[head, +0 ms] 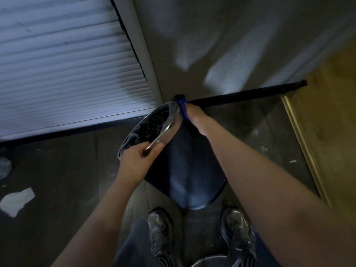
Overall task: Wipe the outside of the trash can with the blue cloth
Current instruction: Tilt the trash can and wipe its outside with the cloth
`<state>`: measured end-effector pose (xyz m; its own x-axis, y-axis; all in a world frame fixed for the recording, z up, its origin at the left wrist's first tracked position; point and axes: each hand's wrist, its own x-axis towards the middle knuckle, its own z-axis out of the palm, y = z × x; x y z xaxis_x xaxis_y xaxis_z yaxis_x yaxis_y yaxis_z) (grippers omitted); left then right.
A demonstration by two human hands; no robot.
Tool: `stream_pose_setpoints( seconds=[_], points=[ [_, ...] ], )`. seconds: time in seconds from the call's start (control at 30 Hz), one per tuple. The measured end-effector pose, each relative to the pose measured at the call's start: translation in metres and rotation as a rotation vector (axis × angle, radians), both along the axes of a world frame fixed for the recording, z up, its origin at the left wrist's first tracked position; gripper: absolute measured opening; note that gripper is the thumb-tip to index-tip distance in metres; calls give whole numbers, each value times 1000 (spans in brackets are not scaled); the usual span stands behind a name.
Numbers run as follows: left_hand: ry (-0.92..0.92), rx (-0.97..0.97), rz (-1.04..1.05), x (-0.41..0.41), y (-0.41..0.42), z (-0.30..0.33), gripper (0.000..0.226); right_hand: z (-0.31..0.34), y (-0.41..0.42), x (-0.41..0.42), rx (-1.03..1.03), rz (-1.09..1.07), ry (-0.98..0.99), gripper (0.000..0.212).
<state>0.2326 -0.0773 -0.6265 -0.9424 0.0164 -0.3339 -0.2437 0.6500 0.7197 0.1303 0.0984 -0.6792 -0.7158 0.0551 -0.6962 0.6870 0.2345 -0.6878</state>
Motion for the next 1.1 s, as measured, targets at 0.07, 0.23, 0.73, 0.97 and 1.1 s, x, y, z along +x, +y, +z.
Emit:
stream_pose_setpoints(
  seconds=[0.07, 0.23, 0.73, 0.97, 1.1],
  points=[
    [-6, -8, -20, 1, -4, 0, 38, -7, 9, -1, -28, 45, -42, 41],
    [-2, -72, -19, -9, 6, 1, 36, -3, -11, 34, 141, -216, 293, 39],
    [-77, -10, 39, -28, 11, 0, 38, -75, 25, 180, 449, -398, 262, 42],
    [-68, 23, -124, -17, 0, 2, 22, -89, 51, 182, 330, -473, 161, 42],
    [-105, -9, -147, -6, -16, -3, 28, -92, 64, 177, 315, -518, 95, 42]
  ],
)
